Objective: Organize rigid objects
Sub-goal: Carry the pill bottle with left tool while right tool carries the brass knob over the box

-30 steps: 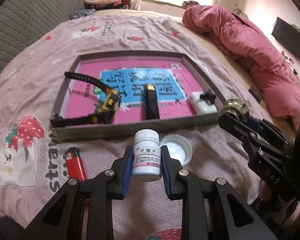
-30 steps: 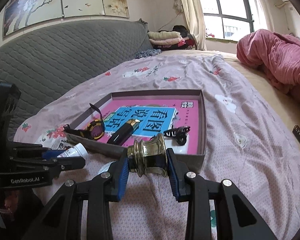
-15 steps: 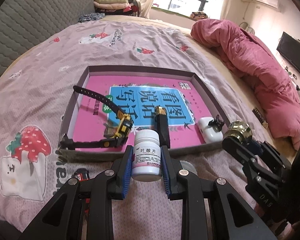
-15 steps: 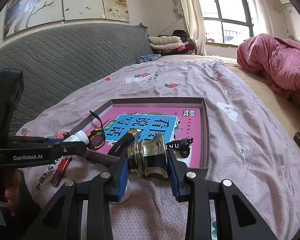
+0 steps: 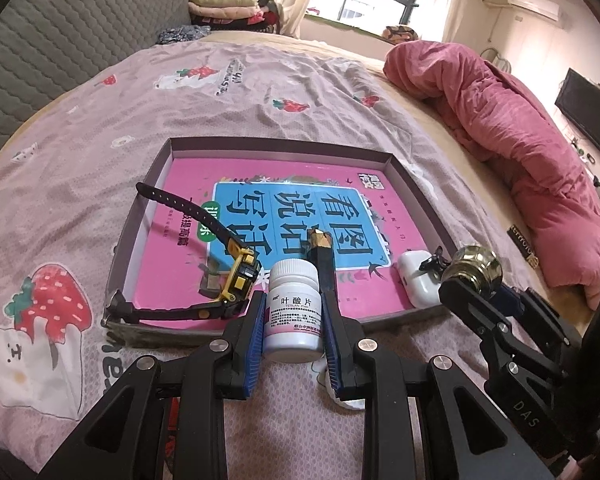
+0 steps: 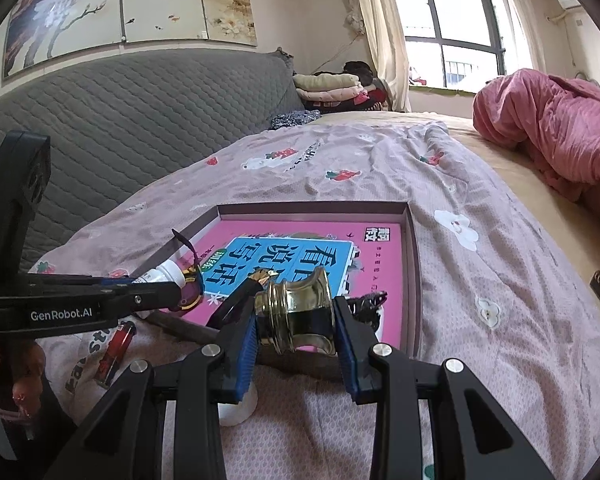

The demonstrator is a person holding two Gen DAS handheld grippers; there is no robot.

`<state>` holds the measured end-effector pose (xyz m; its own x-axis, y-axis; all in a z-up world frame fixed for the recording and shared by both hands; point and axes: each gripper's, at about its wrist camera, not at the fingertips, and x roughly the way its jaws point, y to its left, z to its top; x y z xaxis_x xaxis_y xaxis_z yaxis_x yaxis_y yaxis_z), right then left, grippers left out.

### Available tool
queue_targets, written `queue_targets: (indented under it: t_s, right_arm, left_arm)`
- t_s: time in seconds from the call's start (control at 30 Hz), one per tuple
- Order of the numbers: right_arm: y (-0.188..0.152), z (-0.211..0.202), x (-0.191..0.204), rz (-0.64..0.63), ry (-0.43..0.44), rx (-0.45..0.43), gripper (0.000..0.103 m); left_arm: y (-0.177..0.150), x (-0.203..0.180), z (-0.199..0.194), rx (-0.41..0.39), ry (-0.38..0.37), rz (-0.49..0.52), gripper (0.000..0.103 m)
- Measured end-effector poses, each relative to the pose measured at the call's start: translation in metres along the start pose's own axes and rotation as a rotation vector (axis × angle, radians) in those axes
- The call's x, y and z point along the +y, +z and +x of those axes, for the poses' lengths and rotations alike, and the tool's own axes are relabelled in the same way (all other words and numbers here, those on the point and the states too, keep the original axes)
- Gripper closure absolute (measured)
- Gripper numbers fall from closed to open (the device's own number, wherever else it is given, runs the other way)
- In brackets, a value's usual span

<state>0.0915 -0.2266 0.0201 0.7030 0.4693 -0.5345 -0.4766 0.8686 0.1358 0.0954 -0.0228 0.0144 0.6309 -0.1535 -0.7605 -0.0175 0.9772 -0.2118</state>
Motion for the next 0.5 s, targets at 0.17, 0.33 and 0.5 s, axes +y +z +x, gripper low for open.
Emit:
queue_targets:
  t_s: [0.17, 0.33, 0.5]
  right_arm:
    - [0.004, 0.006, 0.004, -0.033, -0.008, -0.003, 0.068]
    - [0.005, 0.01, 0.005, -0.044, -0.009, -0.003, 0.068]
    - [0.008, 0.011, 0.006, -0.047, -0.006, -0.01, 0.068]
  left_arm:
    - [0.002, -0.001, 0.006, 0.008, 0.003, 0.003, 0.076]
    - [0.005, -0.003, 0.014, 0.02, 0.005, 0.006, 0.076]
    - [0.007, -0.003, 0.018, 0.024, 0.009, 0.006, 0.076]
